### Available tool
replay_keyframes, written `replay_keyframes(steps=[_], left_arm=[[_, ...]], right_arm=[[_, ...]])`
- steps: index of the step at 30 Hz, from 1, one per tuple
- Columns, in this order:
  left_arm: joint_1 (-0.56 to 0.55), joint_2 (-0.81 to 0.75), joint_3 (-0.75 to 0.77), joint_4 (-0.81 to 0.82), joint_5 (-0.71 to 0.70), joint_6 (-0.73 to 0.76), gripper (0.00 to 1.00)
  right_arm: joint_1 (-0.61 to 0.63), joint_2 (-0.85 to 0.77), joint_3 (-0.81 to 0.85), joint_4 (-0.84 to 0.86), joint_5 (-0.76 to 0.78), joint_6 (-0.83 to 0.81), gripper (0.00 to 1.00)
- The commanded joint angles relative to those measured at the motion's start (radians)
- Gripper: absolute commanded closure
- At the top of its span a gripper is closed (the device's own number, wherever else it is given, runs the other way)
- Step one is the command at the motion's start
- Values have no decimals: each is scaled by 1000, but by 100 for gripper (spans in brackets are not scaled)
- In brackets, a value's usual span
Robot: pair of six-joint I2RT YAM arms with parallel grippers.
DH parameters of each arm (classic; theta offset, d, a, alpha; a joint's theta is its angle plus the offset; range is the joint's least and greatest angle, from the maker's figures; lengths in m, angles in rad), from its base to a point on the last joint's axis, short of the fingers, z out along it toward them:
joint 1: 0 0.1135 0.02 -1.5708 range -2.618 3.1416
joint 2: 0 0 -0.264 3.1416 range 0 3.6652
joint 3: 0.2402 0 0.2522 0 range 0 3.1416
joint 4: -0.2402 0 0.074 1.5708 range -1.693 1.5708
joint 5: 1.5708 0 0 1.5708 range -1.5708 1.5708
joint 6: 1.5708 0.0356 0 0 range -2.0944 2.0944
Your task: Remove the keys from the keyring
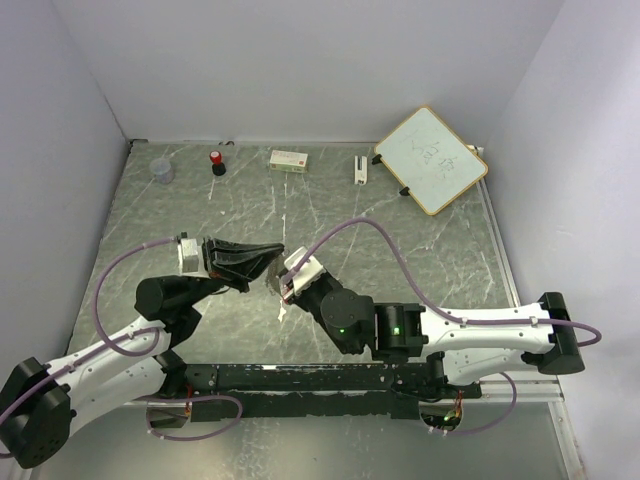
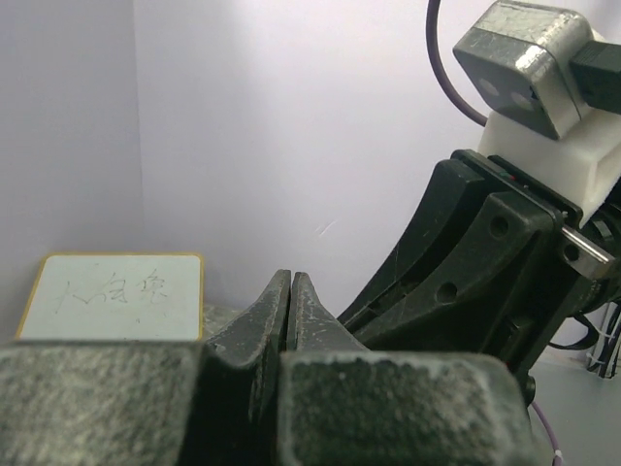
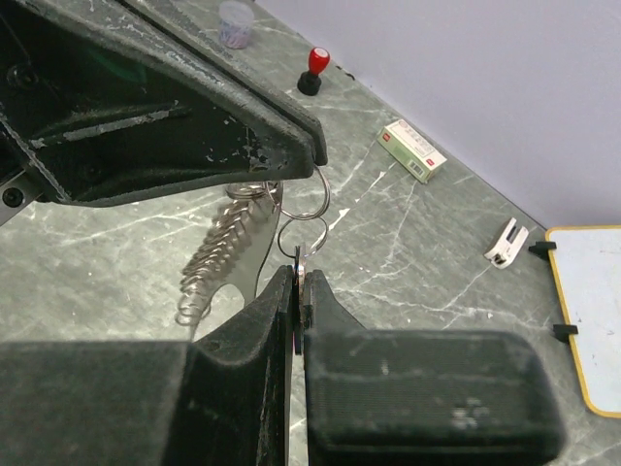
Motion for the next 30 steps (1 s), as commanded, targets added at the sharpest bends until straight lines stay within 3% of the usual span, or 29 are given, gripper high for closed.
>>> replay_keyframes(steps=[1,30], left_arm=[[3,-32,11,122,-83,4,93],[3,-84,-101,58,-143,42,93]], right_arm=[[-6,18,7,-51,2,-10,100],[-4,-69,83,-126,53,-28,100]])
